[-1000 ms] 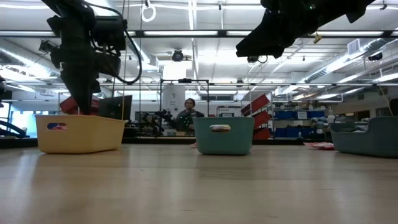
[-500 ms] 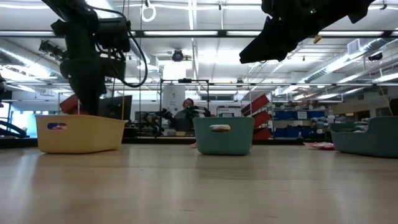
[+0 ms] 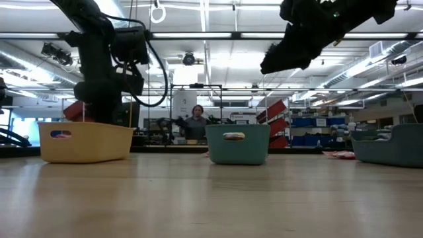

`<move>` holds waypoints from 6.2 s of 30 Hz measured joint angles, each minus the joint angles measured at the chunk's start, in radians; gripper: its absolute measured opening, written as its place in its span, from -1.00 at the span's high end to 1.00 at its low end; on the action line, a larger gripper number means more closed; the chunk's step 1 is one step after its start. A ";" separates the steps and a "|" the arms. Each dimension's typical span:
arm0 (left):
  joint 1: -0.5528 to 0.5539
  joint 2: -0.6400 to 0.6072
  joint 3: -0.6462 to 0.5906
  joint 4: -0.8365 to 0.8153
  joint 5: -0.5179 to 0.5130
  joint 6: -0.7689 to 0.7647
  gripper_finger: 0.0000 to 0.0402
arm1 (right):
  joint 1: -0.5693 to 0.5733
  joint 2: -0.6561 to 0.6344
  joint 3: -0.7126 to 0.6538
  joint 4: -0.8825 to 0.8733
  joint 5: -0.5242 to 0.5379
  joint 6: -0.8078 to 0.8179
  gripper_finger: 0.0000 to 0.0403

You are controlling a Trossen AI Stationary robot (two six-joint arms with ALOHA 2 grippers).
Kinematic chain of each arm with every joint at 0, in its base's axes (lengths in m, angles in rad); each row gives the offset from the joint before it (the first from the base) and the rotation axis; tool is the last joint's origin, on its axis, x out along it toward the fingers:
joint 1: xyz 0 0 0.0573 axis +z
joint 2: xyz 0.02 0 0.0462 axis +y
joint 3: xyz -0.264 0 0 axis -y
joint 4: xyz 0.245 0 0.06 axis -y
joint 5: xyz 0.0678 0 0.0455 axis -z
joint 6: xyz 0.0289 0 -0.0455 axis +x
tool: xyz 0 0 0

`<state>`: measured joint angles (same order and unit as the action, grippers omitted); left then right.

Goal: Sort candy
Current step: Put the red candy pack into the yellow bin

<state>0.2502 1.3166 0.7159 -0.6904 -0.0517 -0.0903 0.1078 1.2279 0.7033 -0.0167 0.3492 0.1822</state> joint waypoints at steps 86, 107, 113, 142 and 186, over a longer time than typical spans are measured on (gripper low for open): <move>-0.284 0.122 0.133 1.248 0.184 0.271 0.14 | -0.009 -0.051 0.000 0.279 -0.603 -0.088 0.93; -0.256 0.330 0.413 1.057 0.601 0.350 0.11 | 0.018 -0.051 0.000 0.279 -0.715 -0.091 0.93; -0.256 0.349 0.413 1.055 0.639 0.350 0.16 | 0.017 -0.051 0.000 0.285 -0.716 -0.099 0.93; -0.391 0.159 0.426 0.415 -0.195 0.273 0.97 | 0.017 -0.234 0.004 0.098 -0.235 -0.106 0.13; -0.562 -0.078 0.137 -0.221 -0.262 -0.446 0.22 | 0.015 -0.133 0.001 0.054 -0.201 -0.054 0.10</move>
<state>-0.3119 1.2388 0.8527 -0.9117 -0.3137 -0.5363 0.1230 1.0950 0.7040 0.0370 0.1482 0.1284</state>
